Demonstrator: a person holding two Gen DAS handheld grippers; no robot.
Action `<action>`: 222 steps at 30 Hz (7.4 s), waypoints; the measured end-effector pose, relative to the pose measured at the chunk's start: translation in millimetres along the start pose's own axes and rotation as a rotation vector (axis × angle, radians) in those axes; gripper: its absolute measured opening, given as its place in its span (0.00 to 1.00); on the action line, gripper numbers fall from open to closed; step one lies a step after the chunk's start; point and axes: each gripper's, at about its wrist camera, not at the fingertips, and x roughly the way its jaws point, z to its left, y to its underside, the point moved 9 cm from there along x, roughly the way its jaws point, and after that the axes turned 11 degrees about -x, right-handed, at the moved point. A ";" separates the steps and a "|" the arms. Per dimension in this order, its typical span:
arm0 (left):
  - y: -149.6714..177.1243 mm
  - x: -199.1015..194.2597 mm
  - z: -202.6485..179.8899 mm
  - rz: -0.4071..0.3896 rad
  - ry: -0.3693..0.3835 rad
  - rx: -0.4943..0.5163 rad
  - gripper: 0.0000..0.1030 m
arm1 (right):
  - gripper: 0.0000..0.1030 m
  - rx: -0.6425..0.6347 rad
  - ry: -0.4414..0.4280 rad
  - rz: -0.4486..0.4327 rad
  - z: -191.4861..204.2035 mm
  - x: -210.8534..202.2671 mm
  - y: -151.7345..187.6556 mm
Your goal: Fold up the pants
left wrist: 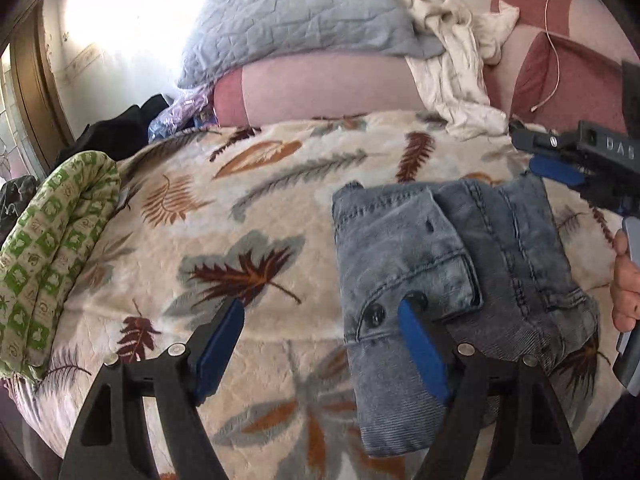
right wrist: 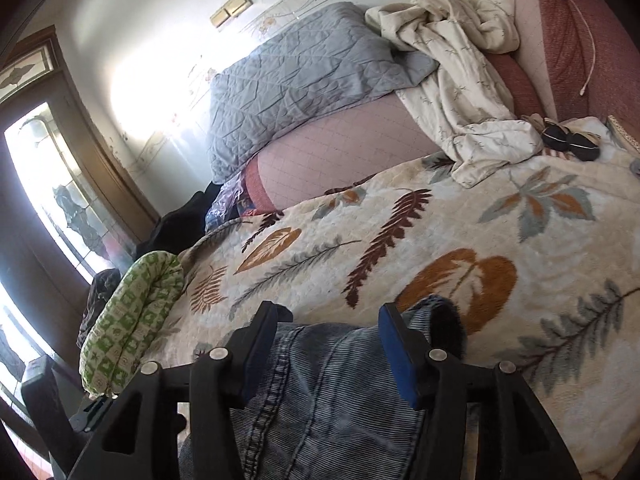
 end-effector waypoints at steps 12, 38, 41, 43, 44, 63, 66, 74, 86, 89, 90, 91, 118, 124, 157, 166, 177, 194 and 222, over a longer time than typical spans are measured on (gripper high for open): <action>16.5 10.7 -19.4 0.034 -0.001 0.058 0.77 | 0.60 0.076 0.103 0.123 -36.7 34.9 20.2; 19.0 2.7 -15.0 0.027 0.031 0.032 0.78 | 0.68 0.040 0.244 0.165 -68.3 22.7 26.6; 4.9 -4.7 -15.1 -0.019 0.002 0.066 0.78 | 0.68 -0.021 0.198 0.127 -46.7 3.9 20.2; -3.8 -4.2 -16.4 -0.025 -0.006 0.079 0.78 | 0.68 -0.089 0.187 0.112 -29.2 -6.9 19.9; -8.2 -2.5 -16.5 -0.026 -0.012 0.083 0.78 | 0.68 -0.122 0.179 0.108 -21.0 -11.2 21.1; -7.8 14.3 -44.0 0.017 -0.002 0.150 0.78 | 0.32 -0.354 0.097 0.317 36.3 -23.0 111.0; -1.0 18.1 -41.6 0.024 -0.010 0.148 0.78 | 0.32 -0.352 0.114 0.344 35.0 -16.4 117.9; 4.8 21.4 -41.5 0.014 -0.021 0.157 0.78 | 0.33 -0.291 0.102 0.378 28.2 -7.7 125.1; 10.3 35.1 -35.4 0.038 -0.008 0.110 0.84 | 0.33 -0.295 0.087 0.407 27.2 -2.0 126.2; 11.5 38.2 -34.2 0.042 -0.007 0.103 0.84 | 0.33 -0.300 0.086 0.414 27.6 -0.8 126.3; 11.8 39.2 -33.9 0.044 -0.007 0.103 0.84 | 0.33 -0.304 0.087 0.417 27.6 -0.3 126.5; 12.0 40.1 -33.7 0.044 -0.007 0.103 0.85 | 0.33 -0.305 0.087 0.419 27.5 0.1 126.7; 4.1 28.5 -14.0 0.043 -0.044 0.057 0.98 | 0.34 -0.311 0.090 0.385 30.4 -3.1 123.5; -12.7 -19.0 -7.4 -0.096 -0.070 0.098 0.98 | 0.34 -0.328 0.094 0.285 35.5 -19.7 106.1; 15.2 24.8 19.2 0.173 0.142 -0.085 0.98 | 0.64 0.030 0.263 0.273 -76.1 -37.0 78.1; 27.0 41.9 -13.3 0.321 0.381 -0.106 0.98 | 0.67 0.110 0.159 0.354 -75.5 -7.9 95.8; 27.3 58.9 -22.3 0.394 0.476 -0.192 0.98 | 0.69 0.168 0.097 0.370 -72.7 26.7 99.2; 7.6 63.2 -29.6 0.355 0.505 -0.165 0.72 | 0.26 0.131 0.034 0.340 -51.6 33.5 89.3; -48.7 15.0 4.8 0.183 0.508 -0.162 0.29 | 0.17 -0.051 -0.001 0.204 10.6 20.8 47.0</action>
